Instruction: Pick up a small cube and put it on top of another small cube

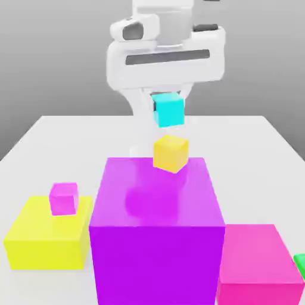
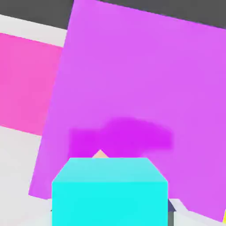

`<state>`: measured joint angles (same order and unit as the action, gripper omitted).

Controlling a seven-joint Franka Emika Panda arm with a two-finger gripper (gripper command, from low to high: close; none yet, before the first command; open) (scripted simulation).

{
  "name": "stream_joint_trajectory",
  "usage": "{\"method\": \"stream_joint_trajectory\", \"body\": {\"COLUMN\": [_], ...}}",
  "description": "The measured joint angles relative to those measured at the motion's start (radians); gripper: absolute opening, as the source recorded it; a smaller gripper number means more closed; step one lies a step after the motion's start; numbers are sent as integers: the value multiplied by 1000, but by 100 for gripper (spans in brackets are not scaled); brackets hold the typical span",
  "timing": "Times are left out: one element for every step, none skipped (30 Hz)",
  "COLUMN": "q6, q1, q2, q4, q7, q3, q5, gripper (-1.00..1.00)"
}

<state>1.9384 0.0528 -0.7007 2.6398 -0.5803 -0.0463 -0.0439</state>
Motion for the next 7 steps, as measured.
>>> {"method": "stream_joint_trajectory", "body": {"q6": [28, 64, 103, 139, 139, 139, 139], "q1": [1, 2, 1, 1, 1, 1, 1], "q2": [1, 7, 17, 27, 27, 27, 27], "q4": [27, 56, 86, 112, 112, 112, 112], "q7": [0, 1, 2, 3, 3, 3, 3], "q3": [-5, -8, -11, -14, -14, -14, -14], "q5": [-1, -2, -4, -6, -6, -6, -6], "gripper": [-100, -100, -100, 100, 100, 100, 100]}}
